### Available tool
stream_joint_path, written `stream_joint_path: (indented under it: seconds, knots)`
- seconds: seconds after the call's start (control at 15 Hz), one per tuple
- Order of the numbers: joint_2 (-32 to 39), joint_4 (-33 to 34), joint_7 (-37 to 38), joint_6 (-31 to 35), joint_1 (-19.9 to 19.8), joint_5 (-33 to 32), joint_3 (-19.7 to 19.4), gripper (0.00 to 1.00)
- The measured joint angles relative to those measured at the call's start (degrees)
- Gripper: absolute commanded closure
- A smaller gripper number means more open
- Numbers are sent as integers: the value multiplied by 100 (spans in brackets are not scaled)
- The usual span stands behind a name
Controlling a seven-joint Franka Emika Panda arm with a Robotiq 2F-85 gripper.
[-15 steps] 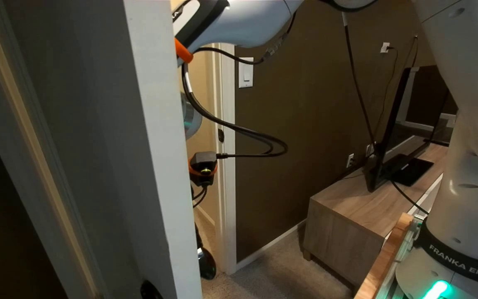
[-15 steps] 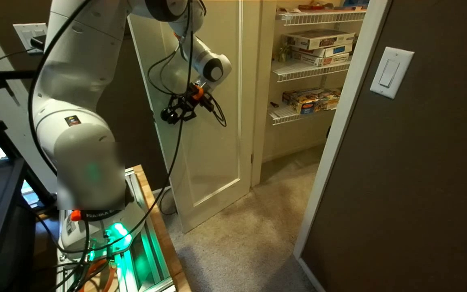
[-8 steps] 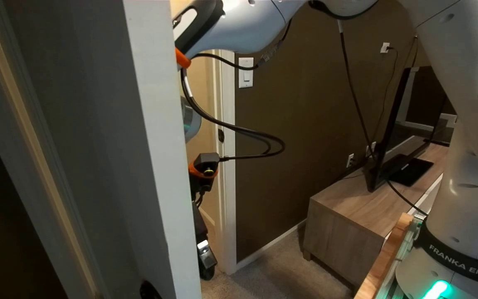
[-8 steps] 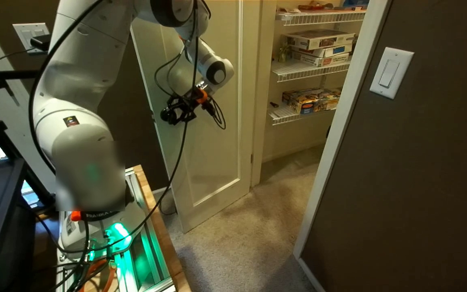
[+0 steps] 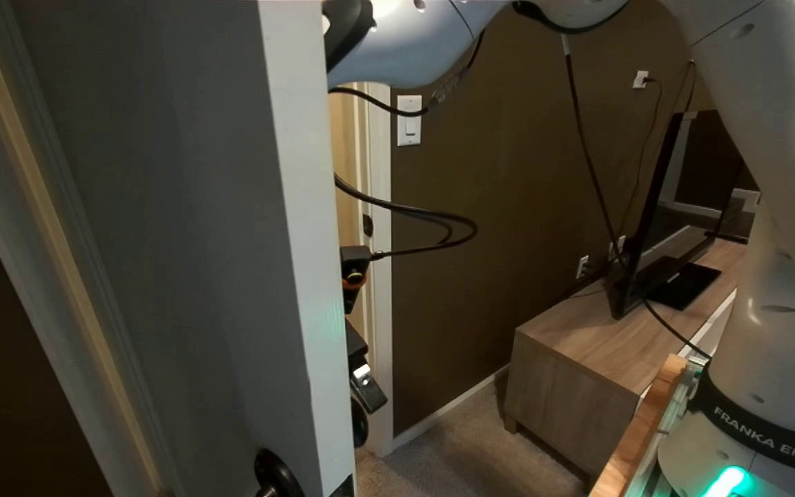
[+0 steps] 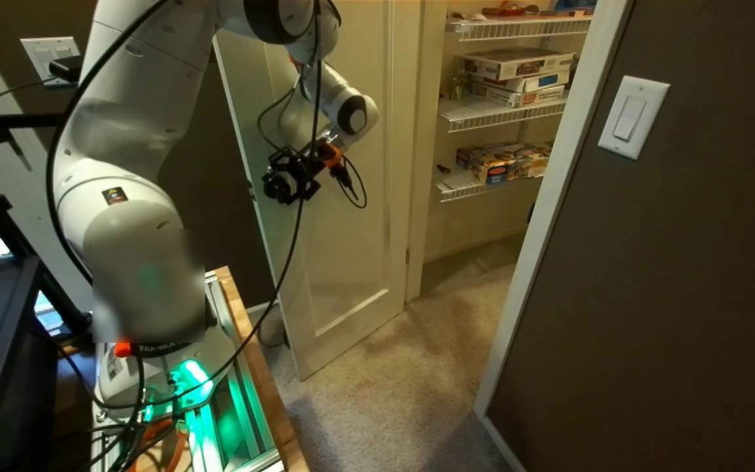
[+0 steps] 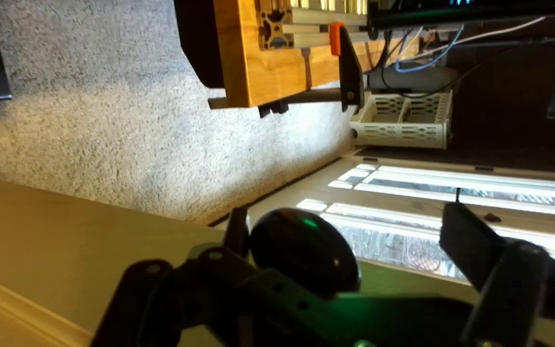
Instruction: Close the door
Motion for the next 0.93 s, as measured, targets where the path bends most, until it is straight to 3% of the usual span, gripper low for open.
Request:
stream_joint_path:
  seconds: [0.47, 0.93]
  knots:
    - [-671, -122, -357, 34, 60, -1354, -7, 0]
    - [-2470, -1044, -1353, 943, -201, -1425, -102, 0]
